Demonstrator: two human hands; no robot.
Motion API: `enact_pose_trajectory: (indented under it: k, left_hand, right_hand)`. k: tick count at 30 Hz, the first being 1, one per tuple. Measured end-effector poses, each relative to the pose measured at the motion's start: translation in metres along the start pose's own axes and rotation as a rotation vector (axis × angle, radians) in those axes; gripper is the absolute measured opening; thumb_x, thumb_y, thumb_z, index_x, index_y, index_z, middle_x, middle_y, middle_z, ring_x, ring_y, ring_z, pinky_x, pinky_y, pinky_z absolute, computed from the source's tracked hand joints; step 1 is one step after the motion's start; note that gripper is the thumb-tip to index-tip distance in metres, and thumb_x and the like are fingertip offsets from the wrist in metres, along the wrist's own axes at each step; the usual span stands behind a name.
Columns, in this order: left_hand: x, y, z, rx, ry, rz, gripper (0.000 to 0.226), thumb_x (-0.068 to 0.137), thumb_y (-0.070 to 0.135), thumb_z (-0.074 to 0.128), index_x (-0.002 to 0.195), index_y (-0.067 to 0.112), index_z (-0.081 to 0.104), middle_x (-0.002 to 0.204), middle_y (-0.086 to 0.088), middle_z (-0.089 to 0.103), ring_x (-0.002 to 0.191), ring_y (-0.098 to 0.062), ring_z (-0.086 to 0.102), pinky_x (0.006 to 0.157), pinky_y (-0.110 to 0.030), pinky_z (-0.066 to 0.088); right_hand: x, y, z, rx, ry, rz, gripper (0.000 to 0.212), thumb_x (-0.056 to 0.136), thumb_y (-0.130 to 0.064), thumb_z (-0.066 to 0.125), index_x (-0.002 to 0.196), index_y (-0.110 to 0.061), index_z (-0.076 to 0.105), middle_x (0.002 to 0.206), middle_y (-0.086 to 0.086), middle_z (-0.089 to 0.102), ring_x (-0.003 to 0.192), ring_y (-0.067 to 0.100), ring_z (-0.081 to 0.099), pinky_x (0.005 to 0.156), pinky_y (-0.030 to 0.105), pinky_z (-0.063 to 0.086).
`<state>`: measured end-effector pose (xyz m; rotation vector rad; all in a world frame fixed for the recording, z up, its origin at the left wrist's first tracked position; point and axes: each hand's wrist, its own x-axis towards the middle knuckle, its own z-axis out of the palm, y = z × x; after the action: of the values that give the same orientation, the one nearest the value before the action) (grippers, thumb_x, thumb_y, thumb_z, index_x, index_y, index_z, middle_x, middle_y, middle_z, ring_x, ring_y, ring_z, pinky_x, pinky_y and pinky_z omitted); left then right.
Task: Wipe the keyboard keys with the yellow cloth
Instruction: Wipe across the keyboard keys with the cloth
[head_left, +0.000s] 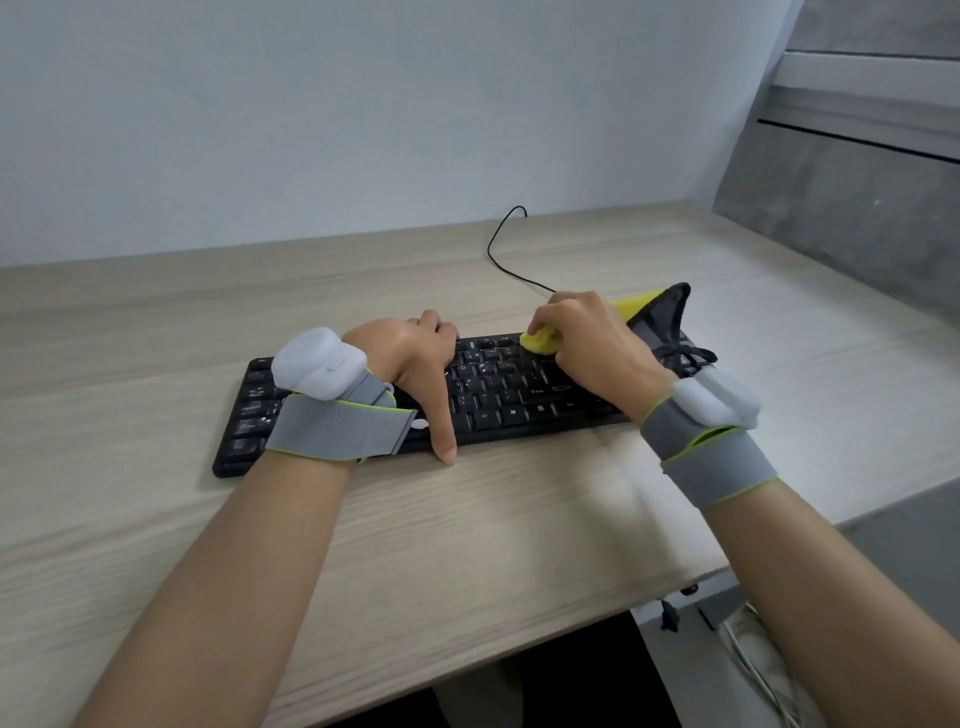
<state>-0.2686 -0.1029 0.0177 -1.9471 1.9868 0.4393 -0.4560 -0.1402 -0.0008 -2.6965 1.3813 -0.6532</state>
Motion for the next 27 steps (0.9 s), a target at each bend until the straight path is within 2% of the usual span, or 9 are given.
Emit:
enact_pose_trajectory:
  k: [3,6,12,16,20,24,27]
  left_hand:
    - [0.0,0.0,0.0,0.004,-0.008,-0.003,0.145,0.02,0.061,0.084,0.143,0.016,0.022,0.132,0.001,0.028,0.128,-0.022,0.033,0.103,-0.043,0.041]
    - [0.001,0.0,-0.001,0.005,-0.015,-0.003,0.146,0.021,0.061,0.084,0.143,0.016,0.021,0.133,0.0,0.027,0.128,-0.022,0.033,0.104,-0.043,0.04]
    - [0.001,-0.001,0.0,0.0,-0.006,0.002,0.146,0.019,0.062,0.084,0.143,0.016,0.022,0.132,0.0,0.028,0.128,-0.023,0.033,0.104,-0.043,0.04]
    - [0.002,0.0,0.0,0.0,-0.004,-0.002,0.141,0.026,0.059,0.088,0.143,0.016,0.021,0.132,0.0,0.028,0.128,-0.023,0.033,0.104,-0.043,0.04]
    - [0.002,0.001,0.0,0.01,-0.005,-0.001,0.143,0.024,0.06,0.086,0.143,0.016,0.021,0.132,-0.001,0.028,0.127,-0.023,0.034,0.104,-0.042,0.04]
    - [0.002,-0.001,0.001,0.013,-0.006,-0.001,0.144,0.02,0.062,0.084,0.142,0.016,0.022,0.131,0.0,0.029,0.126,-0.022,0.035,0.102,-0.043,0.042]
    - [0.001,-0.001,0.001,0.005,0.006,-0.001,0.14,0.025,0.06,0.087,0.141,0.016,0.023,0.131,0.0,0.029,0.125,-0.021,0.035,0.102,-0.042,0.041]
  right_hand:
    - [0.009,-0.007,0.006,0.007,0.028,0.024,0.047,0.071,0.018,0.043,0.106,-0.004,0.066,0.114,0.016,0.06,0.102,0.036,0.055,0.081,0.037,0.044]
    - [0.01,-0.017,0.011,0.054,-0.022,-0.033,0.05,0.069,0.019,0.043,0.106,-0.006,0.066,0.114,0.015,0.06,0.103,0.035,0.055,0.085,0.04,0.048]
    - [0.006,-0.004,0.001,0.013,-0.075,-0.056,0.048,0.071,0.018,0.043,0.102,-0.009,0.068,0.107,0.013,0.063,0.098,0.034,0.056,0.08,0.037,0.049]
    - [0.012,-0.015,0.005,-0.017,-0.041,-0.05,0.045,0.074,0.017,0.044,0.106,-0.006,0.065,0.113,0.015,0.061,0.103,0.034,0.055,0.083,0.038,0.047]
    - [0.007,-0.018,0.005,0.06,-0.092,-0.108,0.051,0.07,0.019,0.043,0.106,-0.008,0.067,0.112,0.012,0.062,0.101,0.032,0.057,0.085,0.041,0.05]
    - [0.0,-0.008,-0.004,0.106,-0.126,-0.145,0.047,0.073,0.018,0.045,0.1,-0.01,0.07,0.106,0.011,0.066,0.094,0.029,0.059,0.076,0.035,0.049]
    - [0.001,-0.007,-0.004,0.086,-0.095,-0.117,0.047,0.073,0.018,0.043,0.1,-0.009,0.07,0.105,0.012,0.065,0.093,0.028,0.058,0.072,0.032,0.046]
